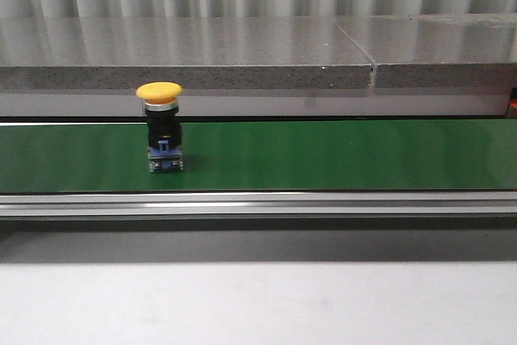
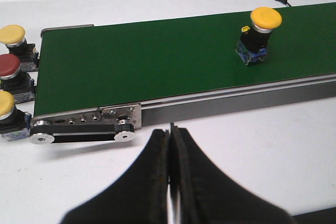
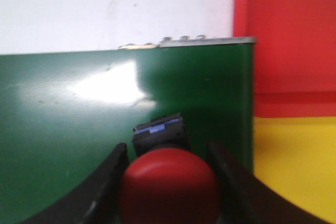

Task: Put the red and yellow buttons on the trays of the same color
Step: 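Carry the red button into the red tray and open the right gripper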

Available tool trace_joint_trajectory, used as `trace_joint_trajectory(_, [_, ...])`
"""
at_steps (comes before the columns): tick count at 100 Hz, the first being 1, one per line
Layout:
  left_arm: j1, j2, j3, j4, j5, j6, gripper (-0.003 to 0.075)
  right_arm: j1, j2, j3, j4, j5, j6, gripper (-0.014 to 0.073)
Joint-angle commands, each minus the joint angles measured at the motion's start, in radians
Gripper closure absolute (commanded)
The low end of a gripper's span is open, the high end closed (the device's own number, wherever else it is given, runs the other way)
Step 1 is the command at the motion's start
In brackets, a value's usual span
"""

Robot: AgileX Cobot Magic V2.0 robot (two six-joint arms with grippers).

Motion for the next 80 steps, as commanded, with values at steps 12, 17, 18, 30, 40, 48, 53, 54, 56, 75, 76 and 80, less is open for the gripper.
trace_joint_trajectory(12, [-0.006, 0.010, -0.026, -0.013, -0.062, 0.002, 0.0741, -0.124, -0.009, -0.120, -0.007, 0.009, 0.040, 0.0433])
trace_joint_trajectory(17, [-0.006, 0.010, -0.026, -0.013, -0.062, 0.002, 0.0741, -0.147, 0.012, -0.142, -0.007, 0.018, 0.046, 0.0433])
trace_joint_trajectory(18, [-0.006, 0.010, -0.026, -0.013, -0.062, 0.002, 0.0741, -0.150, 0.019, -0.148, -0.007, 0.018, 0.046, 0.0433])
trace_joint_trajectory(30, [-0.006, 0.010, -0.026, -0.013, -0.062, 0.002, 0.0741, -0.192, 0.075, -0.198, 0.008, 0.019, 0.046, 0.0433])
trace_joint_trajectory(40, [-0.006, 0.010, -0.026, -0.013, -0.062, 0.002, 0.0741, -0.214, 0.129, -0.244, 0.013, 0.019, 0.046, 0.0433])
trace_joint_trajectory(48, [-0.006, 0.010, -0.026, -0.013, -0.062, 0.002, 0.0741, -0.219, 0.179, -0.285, 0.019, 0.020, 0.046, 0.0433])
trace_joint_trajectory(53, [-0.006, 0.010, -0.026, -0.013, -0.062, 0.002, 0.0741, -0.219, 0.209, -0.306, 0.029, 0.019, 0.046, 0.0433])
trace_joint_trajectory(54, [-0.006, 0.010, -0.026, -0.013, -0.062, 0.002, 0.0741, -0.219, 0.213, -0.309, 0.031, 0.017, 0.046, 0.0433])
trace_joint_trajectory(56, [-0.006, 0.010, -0.026, -0.013, -0.062, 0.002, 0.0741, -0.219, 0.226, -0.316, 0.033, 0.013, 0.046, 0.0433])
trace_joint_trajectory(75, [-0.006, 0.010, -0.026, -0.013, -0.062, 0.002, 0.0741, -0.219, 0.325, -0.347, 0.041, -0.074, 0.045, 0.0433])
trace_joint_trajectory(76, [-0.006, 0.010, -0.026, -0.013, -0.062, 0.002, 0.0741, -0.219, 0.331, -0.347, 0.041, -0.082, 0.045, 0.0433])
trace_joint_trajectory(80, [-0.006, 0.010, -0.026, -0.013, -0.062, 0.002, 0.0741, -0.219, 0.346, -0.347, 0.042, -0.102, 0.045, 0.0433])
